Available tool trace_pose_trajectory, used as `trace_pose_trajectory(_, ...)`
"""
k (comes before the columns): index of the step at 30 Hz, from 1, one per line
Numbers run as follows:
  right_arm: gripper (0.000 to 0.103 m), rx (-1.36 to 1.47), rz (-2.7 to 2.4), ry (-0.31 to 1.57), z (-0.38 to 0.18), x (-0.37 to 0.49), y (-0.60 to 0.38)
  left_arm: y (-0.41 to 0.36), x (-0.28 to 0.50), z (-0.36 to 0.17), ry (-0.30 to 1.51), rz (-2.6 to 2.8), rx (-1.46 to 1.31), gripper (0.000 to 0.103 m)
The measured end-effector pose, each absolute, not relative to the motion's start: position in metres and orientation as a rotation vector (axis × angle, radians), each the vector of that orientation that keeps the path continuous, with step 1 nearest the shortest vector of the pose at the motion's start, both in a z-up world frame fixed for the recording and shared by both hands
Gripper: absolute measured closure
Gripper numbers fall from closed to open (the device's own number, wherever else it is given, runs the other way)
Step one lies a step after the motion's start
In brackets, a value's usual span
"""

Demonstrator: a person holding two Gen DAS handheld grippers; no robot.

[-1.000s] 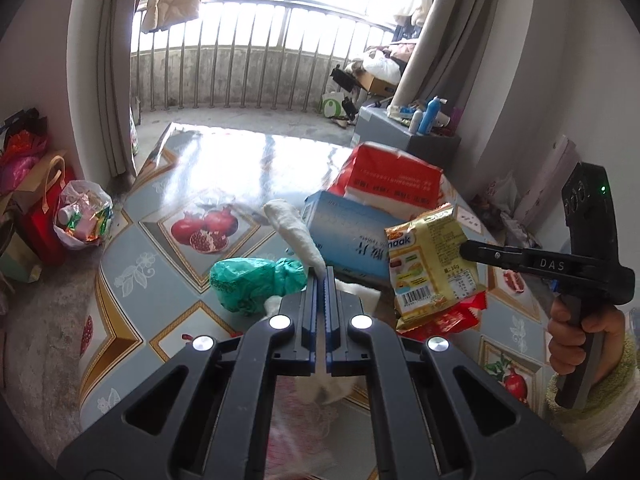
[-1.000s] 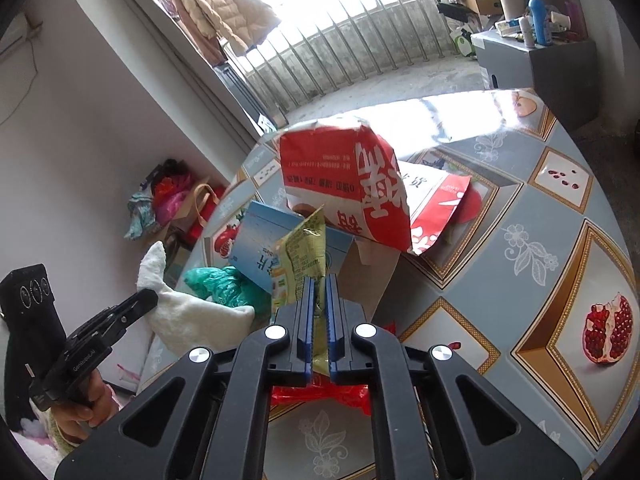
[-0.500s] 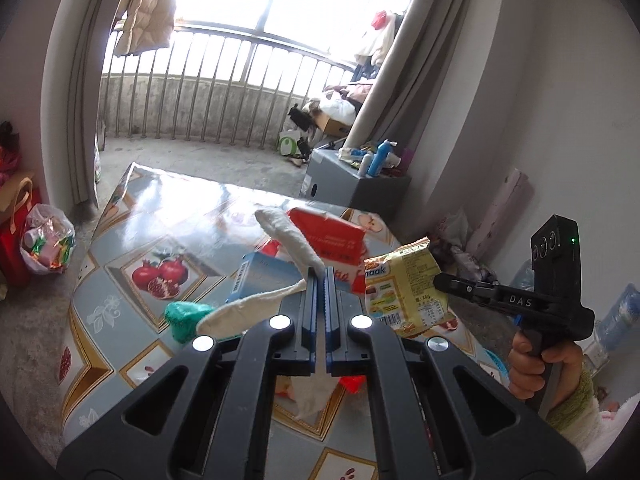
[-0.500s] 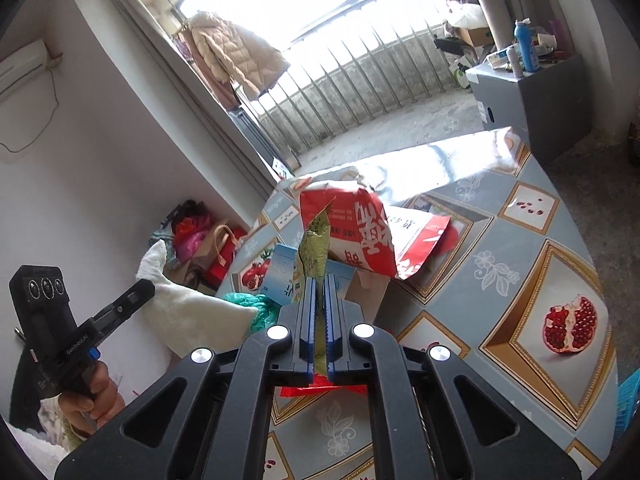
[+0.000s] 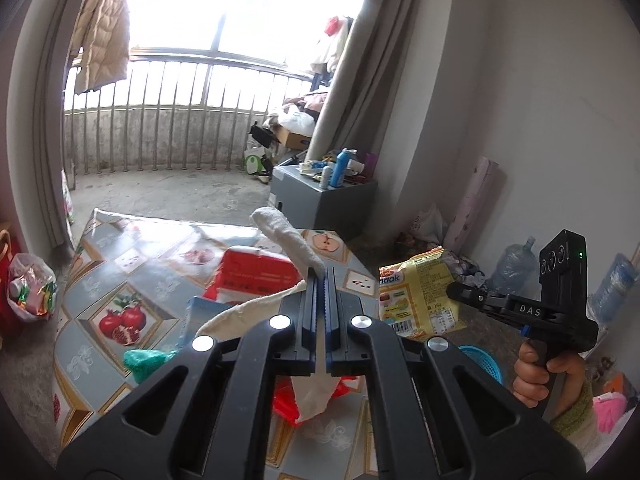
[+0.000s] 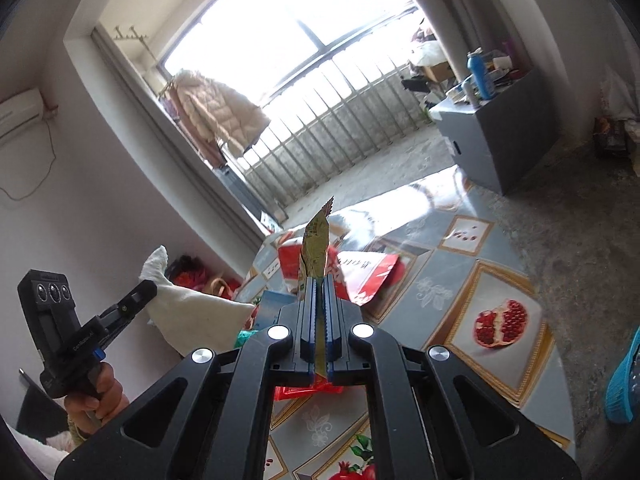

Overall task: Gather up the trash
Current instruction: 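Lift the glove and snack bag and carry them toward the wastebasket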

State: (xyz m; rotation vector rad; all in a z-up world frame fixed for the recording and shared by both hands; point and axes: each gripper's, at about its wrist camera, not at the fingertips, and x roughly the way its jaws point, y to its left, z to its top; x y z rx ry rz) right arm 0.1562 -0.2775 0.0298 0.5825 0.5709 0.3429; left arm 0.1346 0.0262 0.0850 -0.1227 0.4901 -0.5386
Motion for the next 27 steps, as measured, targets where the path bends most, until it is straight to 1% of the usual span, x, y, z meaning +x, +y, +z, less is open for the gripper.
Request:
trace_pose_trajectory(11, 0.099, 0.648, 0.262, 0.510, 0.023, 0.132, -0.333, -0.044, 0.140, 0.098, 0.456, -0.621, -0.034, 0.102)
trace_pose_trajectory(27, 0.099, 0.738, 0.106, 0.450, 0.001, 0.102, -0.413, -0.149, 0.158, 0.091, 0.480, -0.752, 0.074, 0.102)
